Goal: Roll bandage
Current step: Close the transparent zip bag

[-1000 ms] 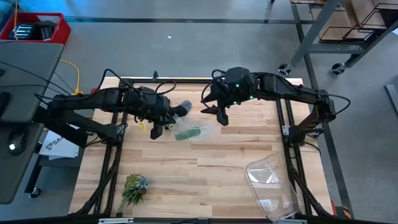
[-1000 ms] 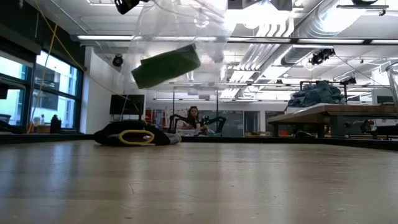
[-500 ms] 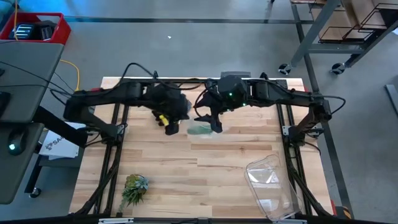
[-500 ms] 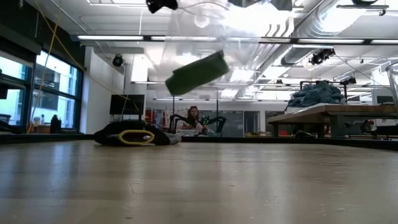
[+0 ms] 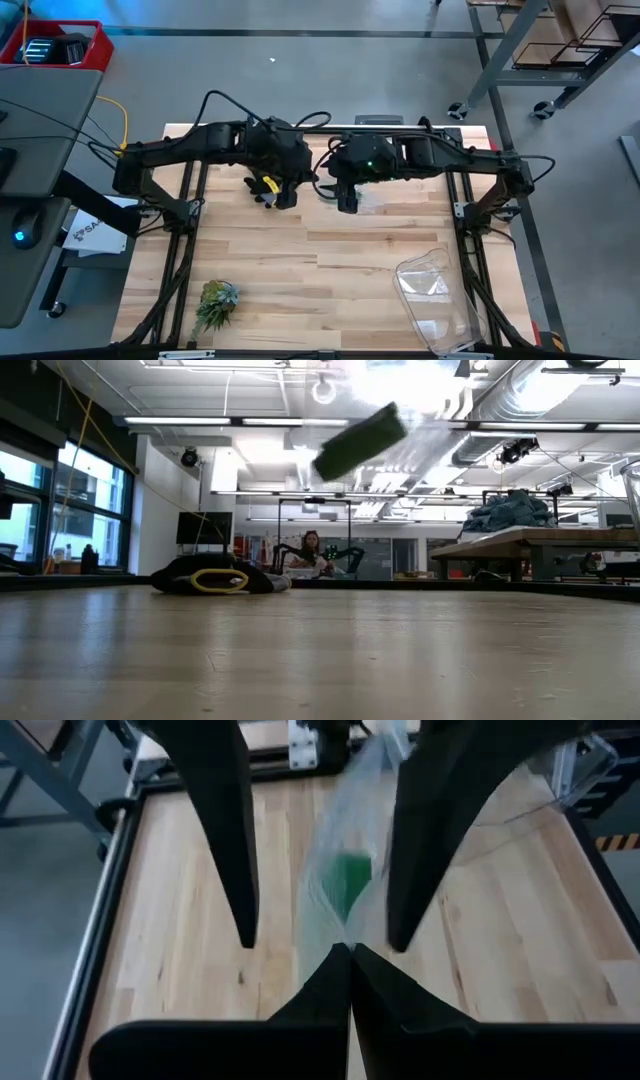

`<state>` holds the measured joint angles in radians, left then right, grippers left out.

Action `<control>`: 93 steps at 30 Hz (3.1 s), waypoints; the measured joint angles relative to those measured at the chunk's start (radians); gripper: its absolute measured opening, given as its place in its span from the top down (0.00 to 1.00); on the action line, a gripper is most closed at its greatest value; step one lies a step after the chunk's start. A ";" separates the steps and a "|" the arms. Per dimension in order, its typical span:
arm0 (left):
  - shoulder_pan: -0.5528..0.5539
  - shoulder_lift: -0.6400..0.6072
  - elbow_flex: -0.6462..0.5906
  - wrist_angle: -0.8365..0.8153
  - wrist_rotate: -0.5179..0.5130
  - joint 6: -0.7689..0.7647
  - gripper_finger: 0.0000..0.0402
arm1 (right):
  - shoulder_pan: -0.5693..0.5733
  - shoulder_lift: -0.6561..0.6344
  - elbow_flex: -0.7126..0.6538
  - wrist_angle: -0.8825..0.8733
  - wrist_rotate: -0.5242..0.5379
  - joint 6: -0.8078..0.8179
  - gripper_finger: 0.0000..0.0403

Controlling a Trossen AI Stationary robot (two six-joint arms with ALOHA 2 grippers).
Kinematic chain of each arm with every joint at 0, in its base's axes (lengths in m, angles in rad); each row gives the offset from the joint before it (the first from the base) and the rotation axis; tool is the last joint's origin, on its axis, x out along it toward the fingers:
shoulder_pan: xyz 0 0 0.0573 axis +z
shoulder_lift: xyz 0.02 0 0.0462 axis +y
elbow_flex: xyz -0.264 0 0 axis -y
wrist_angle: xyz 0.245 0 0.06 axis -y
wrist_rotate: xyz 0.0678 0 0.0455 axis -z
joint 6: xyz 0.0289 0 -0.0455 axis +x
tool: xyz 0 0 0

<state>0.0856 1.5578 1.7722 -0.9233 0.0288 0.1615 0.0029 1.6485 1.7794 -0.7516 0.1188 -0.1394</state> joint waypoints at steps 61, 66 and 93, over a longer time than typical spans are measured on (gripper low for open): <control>0.009 -0.019 0.003 -0.115 -0.004 0.072 0.92 | 0.017 -0.011 0.000 -0.098 0.018 -0.017 1.00; -0.014 -0.018 -0.018 -0.075 -0.010 0.110 0.74 | 0.017 -0.011 0.000 -0.099 0.018 -0.017 1.00; -0.047 0.032 -0.019 -0.006 -0.125 0.022 0.73 | 0.010 -0.010 0.000 -0.105 0.016 -0.018 1.00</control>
<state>0.0385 1.5899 1.7527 -0.9295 -0.0962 0.1834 0.0128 1.6382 1.7790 -0.8566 0.1344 -0.1577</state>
